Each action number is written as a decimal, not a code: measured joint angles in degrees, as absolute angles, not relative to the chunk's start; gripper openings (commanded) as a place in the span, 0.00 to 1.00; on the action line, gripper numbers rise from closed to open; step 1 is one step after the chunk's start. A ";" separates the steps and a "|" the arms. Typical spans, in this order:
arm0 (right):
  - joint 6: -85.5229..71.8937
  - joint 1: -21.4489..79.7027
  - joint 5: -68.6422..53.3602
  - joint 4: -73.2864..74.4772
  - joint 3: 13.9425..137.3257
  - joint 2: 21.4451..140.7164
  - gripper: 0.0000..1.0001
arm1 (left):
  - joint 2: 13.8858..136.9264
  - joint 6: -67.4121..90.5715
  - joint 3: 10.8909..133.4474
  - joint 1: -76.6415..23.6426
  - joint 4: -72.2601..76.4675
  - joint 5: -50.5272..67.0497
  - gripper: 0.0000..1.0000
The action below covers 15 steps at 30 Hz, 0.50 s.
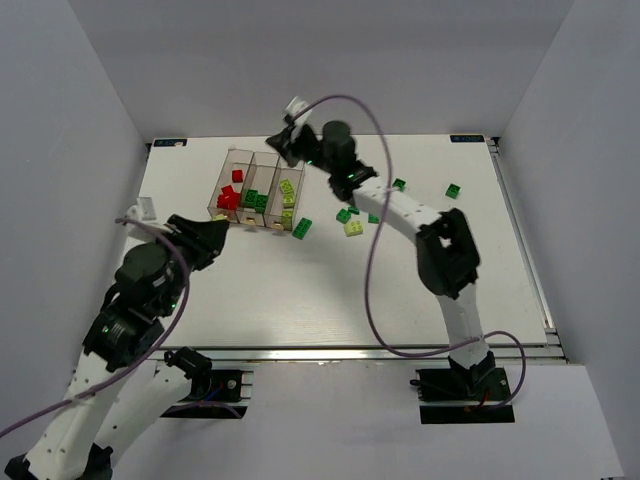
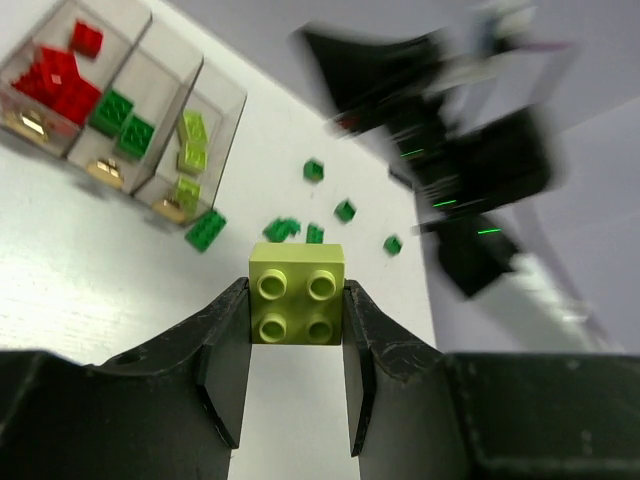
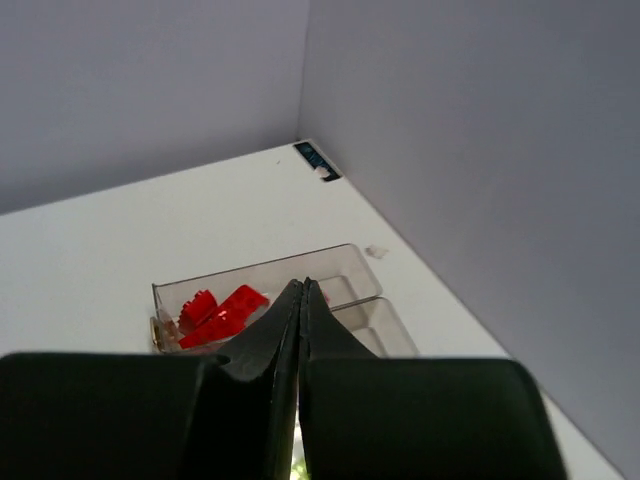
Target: Sort the legos into containers by color
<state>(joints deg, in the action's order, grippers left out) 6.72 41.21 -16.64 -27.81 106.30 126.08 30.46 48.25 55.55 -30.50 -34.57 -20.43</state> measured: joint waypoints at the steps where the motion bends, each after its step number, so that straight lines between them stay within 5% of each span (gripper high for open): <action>1: 6.68 39.70 -18.06 -26.15 105.71 123.13 0.00 | 32.67 48.60 55.51 -30.50 -34.33 -19.59 0.00; 4: 7.31 33.98 -24.10 -18.85 104.27 114.43 0.00 | 39.44 49.17 55.48 -30.48 -33.17 -16.78 0.00; 5: 7.73 32.12 -26.26 -16.49 103.18 111.85 0.11 | 42.00 49.21 55.55 -30.48 -32.71 -15.86 0.00; 15: 13.39 17.82 -40.62 3.16 82.08 92.62 0.55 | 77.76 45.47 67.48 -21.28 -28.97 3.03 0.00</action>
